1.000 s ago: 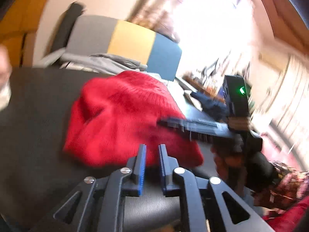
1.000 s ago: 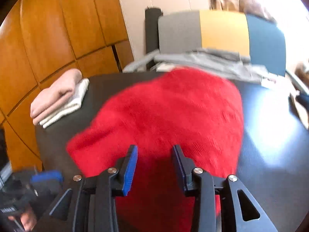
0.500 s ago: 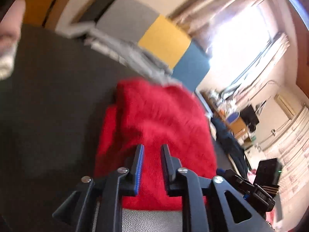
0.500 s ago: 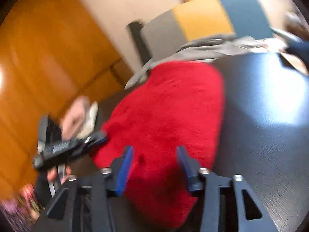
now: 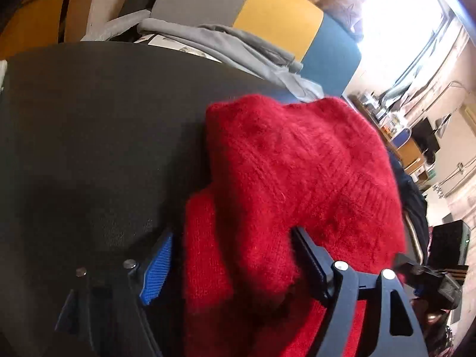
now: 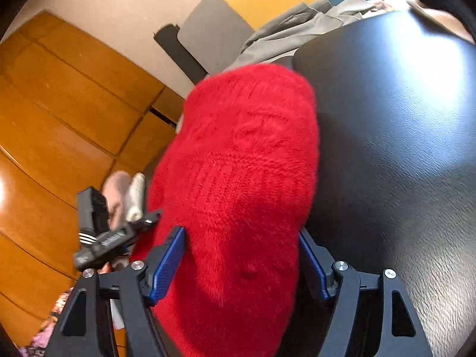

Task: Fold clothes
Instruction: 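Grasp the folded red sweater bundle with both tools and lift it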

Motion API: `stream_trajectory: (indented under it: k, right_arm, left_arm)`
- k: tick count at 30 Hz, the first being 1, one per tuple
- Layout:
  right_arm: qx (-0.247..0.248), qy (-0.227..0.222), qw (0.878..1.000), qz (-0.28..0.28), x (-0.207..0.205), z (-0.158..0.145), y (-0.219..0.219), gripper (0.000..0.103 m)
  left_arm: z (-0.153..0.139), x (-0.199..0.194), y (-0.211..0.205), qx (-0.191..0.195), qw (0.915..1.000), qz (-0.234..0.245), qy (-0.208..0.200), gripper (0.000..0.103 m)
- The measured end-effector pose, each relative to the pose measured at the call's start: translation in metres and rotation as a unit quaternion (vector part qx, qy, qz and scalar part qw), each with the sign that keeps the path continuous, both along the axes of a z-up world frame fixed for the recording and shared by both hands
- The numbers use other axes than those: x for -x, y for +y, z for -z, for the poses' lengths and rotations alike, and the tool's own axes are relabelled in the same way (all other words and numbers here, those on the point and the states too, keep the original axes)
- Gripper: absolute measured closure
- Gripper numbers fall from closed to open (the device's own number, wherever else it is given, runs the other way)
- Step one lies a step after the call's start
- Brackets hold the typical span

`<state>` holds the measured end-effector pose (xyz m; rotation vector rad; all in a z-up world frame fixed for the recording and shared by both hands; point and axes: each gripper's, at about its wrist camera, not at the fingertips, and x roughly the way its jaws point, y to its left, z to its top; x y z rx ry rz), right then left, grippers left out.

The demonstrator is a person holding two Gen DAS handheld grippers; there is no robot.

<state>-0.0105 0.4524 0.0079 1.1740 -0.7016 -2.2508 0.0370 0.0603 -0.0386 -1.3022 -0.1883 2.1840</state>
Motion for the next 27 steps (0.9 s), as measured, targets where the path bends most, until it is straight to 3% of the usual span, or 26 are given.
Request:
stream_trajectory:
  k: [2,5,7,14,21,27]
  right_arm:
    - [-0.024,0.005,1.000,-0.001,-0.001,0.000,-0.009,0.043]
    - [-0.004,0.003,1.000,-0.002,-0.007,0.001,-0.004,0.058]
    - [0.012,-0.004,1.000,-0.009,-0.017,0.005,0.005,0.062]
    - [0.065,-0.028,0.997,-0.034,-0.053,0.016,0.036,0.063]
    - [0.084,-0.036,0.994,-0.053,-0.057,0.021,0.042,0.062]
    - [0.061,-0.008,0.996,-0.061,-0.072,0.024,0.041,0.062]
  left_arm:
    - [-0.003,-0.007,0.003,0.015,0.9998,0.009,0.009,0.025]
    - [-0.004,-0.017,-0.001,0.012,0.9999,0.007,0.002,0.026]
    - [-0.005,-0.029,-0.007,0.003,1.0000,0.003,-0.006,0.026]
    - [-0.013,-0.092,-0.014,-0.010,0.9986,0.051,-0.007,0.026]
    - [-0.007,-0.046,-0.008,-0.070,0.9945,0.035,-0.070,0.026]
    - [-0.004,-0.041,0.012,-0.043,0.9952,0.072,-0.050,0.024]
